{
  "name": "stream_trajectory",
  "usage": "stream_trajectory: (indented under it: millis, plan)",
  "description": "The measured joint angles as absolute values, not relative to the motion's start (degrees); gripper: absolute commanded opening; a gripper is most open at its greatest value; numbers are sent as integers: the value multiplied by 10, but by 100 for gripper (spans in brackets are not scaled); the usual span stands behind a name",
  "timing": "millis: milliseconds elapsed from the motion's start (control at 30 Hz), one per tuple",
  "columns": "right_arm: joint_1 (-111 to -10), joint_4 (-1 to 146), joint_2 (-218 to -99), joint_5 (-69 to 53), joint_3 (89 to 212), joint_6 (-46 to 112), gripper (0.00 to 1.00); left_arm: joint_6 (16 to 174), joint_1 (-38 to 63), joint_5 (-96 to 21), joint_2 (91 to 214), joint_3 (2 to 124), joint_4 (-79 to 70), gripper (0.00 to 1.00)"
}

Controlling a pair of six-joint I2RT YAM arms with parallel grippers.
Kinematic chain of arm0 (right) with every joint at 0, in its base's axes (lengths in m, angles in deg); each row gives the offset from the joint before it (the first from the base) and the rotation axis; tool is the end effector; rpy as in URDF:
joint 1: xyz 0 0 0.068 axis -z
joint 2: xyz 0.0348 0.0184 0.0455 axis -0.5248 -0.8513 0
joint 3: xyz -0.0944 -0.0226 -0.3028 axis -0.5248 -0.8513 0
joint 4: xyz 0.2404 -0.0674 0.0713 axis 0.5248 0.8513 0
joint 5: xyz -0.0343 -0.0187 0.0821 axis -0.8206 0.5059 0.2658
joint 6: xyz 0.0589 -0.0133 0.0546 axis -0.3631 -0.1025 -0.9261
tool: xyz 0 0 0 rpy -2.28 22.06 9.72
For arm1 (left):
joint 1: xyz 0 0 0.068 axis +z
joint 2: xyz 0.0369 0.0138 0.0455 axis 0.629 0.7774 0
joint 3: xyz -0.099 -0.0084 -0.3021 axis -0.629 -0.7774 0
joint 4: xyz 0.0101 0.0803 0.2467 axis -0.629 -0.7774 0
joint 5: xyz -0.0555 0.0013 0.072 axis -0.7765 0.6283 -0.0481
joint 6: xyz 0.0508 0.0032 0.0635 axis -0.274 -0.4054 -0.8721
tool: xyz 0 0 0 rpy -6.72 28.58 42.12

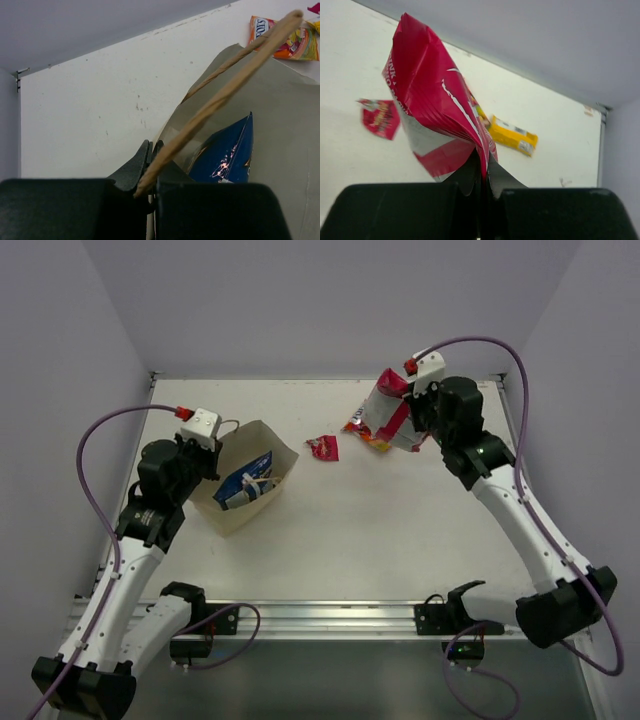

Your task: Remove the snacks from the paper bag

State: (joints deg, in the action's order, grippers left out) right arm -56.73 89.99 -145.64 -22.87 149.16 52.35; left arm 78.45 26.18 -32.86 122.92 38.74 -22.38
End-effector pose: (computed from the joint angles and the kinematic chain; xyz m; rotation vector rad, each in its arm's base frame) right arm 0.2587 0.1119 0.4583 -0.4949 1.7068 0.0510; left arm 0.1811 -0.0457 0.3708 0.3268 1.7841 -0.1538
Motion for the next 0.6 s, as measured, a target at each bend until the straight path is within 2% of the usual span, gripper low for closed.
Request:
stream_trajectory:
  millis: [200,367,600]
  plan:
    - [-474,913,-1559,-339,1471,512,0,786,262,-326,1232,398,-227,0]
    - [-458,890,-1630,-453,1445,505,0,786,262,-326,1232,399,-228,0]
    - [-499,927,-1771,-445,1425,435,0,786,262,-326,1232,402,-234,0]
